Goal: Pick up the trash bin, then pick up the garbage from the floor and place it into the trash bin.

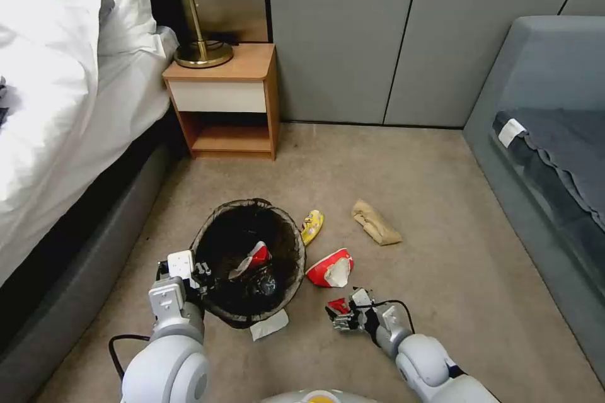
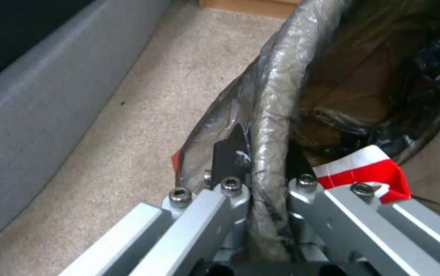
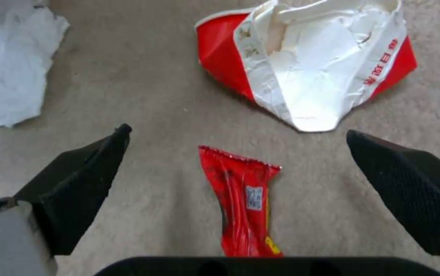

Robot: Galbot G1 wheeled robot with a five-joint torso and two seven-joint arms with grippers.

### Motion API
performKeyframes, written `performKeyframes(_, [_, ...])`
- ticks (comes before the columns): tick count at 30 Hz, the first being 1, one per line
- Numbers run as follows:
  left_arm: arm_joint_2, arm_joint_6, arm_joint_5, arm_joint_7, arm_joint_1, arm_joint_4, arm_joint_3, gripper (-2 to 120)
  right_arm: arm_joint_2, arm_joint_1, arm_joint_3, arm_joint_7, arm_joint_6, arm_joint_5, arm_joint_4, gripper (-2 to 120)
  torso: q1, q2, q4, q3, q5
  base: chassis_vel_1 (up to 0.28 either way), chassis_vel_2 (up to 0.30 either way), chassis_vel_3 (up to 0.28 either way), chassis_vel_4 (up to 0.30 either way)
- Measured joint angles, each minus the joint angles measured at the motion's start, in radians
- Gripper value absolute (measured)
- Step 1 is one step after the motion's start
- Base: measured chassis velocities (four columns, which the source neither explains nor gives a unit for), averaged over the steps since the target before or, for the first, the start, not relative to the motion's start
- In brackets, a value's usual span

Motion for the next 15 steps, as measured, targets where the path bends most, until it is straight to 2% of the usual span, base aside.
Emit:
performKeyframes(8, [-0.001, 0.0, -0.002, 0.0, -0.013, 0.016, 0.0, 0, 0.024, 0.02, 0.0, 0.0, 0.025, -0.016, -0.077, 100, 0.0, 0.0, 0.0, 0.0, 0.0, 0.0, 0.0, 0.0, 0.0])
performKeyframes(15, [-0.001, 0.0, -0.004, 0.0, -0.017, 0.02, 0.0, 0, 0.037, 0.012, 0.0, 0.002, 0.033, -0.024, -0.096, 100, 0.0, 0.0, 0.0, 0.0, 0.0, 0.0, 0.0, 0.0, 0.0])
